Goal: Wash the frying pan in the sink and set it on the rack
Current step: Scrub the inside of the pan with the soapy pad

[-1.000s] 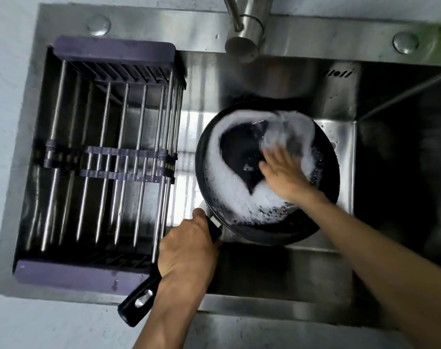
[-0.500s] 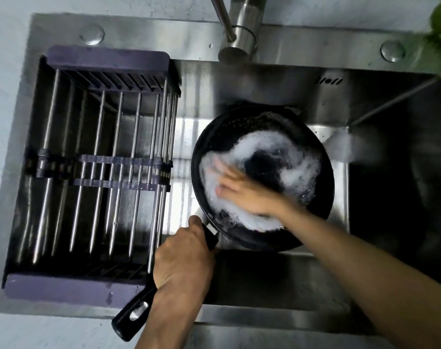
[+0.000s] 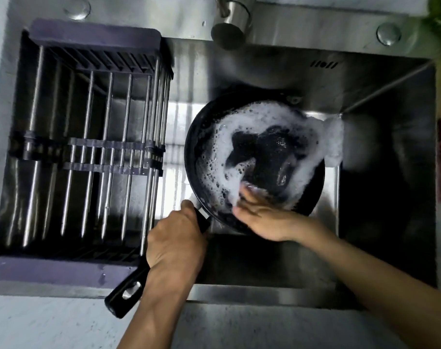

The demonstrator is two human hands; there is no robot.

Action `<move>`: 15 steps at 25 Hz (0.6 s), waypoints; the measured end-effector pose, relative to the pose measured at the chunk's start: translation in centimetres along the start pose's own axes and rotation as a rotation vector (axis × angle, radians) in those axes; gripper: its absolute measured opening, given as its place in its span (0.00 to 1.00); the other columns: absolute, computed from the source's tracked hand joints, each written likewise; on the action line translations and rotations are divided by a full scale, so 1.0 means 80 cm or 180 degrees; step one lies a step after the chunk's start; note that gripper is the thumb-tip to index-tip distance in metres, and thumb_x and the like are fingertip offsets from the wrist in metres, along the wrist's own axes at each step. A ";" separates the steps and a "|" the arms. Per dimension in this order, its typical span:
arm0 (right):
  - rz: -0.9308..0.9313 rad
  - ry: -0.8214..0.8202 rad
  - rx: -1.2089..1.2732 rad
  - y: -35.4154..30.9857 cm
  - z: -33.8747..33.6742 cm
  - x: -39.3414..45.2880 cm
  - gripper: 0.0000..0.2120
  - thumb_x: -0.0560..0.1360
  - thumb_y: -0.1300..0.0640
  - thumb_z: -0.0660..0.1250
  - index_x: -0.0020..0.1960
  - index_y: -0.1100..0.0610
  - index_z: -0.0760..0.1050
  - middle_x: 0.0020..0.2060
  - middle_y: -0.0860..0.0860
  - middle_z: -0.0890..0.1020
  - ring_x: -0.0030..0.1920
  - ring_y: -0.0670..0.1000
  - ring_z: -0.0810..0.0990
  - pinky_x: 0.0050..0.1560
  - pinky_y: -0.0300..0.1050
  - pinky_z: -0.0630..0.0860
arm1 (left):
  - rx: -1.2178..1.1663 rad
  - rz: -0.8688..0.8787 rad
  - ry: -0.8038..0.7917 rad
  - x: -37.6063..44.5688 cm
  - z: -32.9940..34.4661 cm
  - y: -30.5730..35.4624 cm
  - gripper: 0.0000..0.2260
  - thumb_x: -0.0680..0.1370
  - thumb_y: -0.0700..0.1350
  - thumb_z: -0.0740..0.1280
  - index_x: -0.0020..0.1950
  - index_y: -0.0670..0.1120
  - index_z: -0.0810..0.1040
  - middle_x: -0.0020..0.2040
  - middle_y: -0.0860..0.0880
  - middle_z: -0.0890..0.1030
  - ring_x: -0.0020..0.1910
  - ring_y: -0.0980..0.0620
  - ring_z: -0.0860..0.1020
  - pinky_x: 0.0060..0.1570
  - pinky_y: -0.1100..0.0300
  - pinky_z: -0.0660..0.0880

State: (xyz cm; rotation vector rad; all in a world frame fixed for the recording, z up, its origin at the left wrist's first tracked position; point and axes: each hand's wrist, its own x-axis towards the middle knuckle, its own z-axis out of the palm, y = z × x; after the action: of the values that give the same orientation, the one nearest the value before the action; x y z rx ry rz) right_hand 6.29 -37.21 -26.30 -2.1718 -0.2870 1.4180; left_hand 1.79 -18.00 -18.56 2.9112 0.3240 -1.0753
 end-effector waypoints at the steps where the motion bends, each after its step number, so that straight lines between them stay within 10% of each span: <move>1: -0.0274 0.0013 0.0181 -0.015 0.001 0.007 0.27 0.82 0.35 0.44 0.80 0.39 0.46 0.79 0.40 0.38 0.78 0.45 0.33 0.76 0.51 0.33 | -0.0028 0.0013 0.0000 0.001 0.002 0.003 0.17 0.77 0.54 0.67 0.60 0.49 0.67 0.54 0.49 0.79 0.53 0.45 0.79 0.40 0.56 0.67; 6: 0.0466 0.0358 -0.0329 0.025 -0.028 0.015 0.28 0.83 0.38 0.42 0.81 0.44 0.44 0.79 0.47 0.35 0.79 0.52 0.34 0.72 0.46 0.34 | -0.0103 0.0027 0.0047 0.000 0.000 0.000 0.16 0.76 0.55 0.67 0.57 0.50 0.66 0.52 0.49 0.79 0.51 0.45 0.79 0.39 0.56 0.68; 9: -0.0512 0.0263 0.0179 -0.011 -0.011 0.041 0.27 0.83 0.38 0.45 0.80 0.40 0.44 0.79 0.43 0.37 0.78 0.47 0.33 0.74 0.47 0.32 | -0.0096 0.0139 0.0030 -0.004 0.000 0.001 0.20 0.74 0.61 0.66 0.56 0.50 0.66 0.51 0.49 0.79 0.51 0.45 0.80 0.40 0.56 0.68; 11: -0.0125 0.0820 0.0053 0.011 -0.049 0.056 0.26 0.83 0.38 0.44 0.80 0.38 0.44 0.79 0.43 0.36 0.78 0.49 0.32 0.72 0.48 0.31 | -0.0153 0.0171 0.0044 -0.002 0.000 0.004 0.21 0.73 0.63 0.66 0.56 0.50 0.67 0.51 0.49 0.80 0.51 0.45 0.80 0.40 0.56 0.68; 13: 0.0287 0.0580 -0.0278 0.025 -0.039 0.033 0.26 0.84 0.39 0.44 0.80 0.41 0.47 0.78 0.46 0.34 0.77 0.52 0.30 0.73 0.51 0.29 | -0.0109 0.0080 -0.0021 0.000 -0.004 -0.001 0.21 0.73 0.61 0.67 0.57 0.49 0.69 0.52 0.48 0.80 0.51 0.44 0.80 0.41 0.56 0.68; 15: -0.0509 0.0102 -0.0141 0.002 -0.011 0.034 0.22 0.84 0.41 0.48 0.77 0.42 0.58 0.79 0.45 0.35 0.78 0.50 0.31 0.76 0.52 0.31 | -0.0104 0.0017 -0.0050 -0.003 -0.006 0.000 0.19 0.72 0.57 0.66 0.58 0.49 0.72 0.52 0.47 0.80 0.52 0.43 0.80 0.42 0.56 0.70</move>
State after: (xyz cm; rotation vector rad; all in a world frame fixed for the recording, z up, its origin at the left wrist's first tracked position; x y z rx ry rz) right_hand 8.22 -36.45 -28.22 -2.1521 -0.4735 1.2986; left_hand 1.96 -18.01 -18.05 2.8719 0.3297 -1.0812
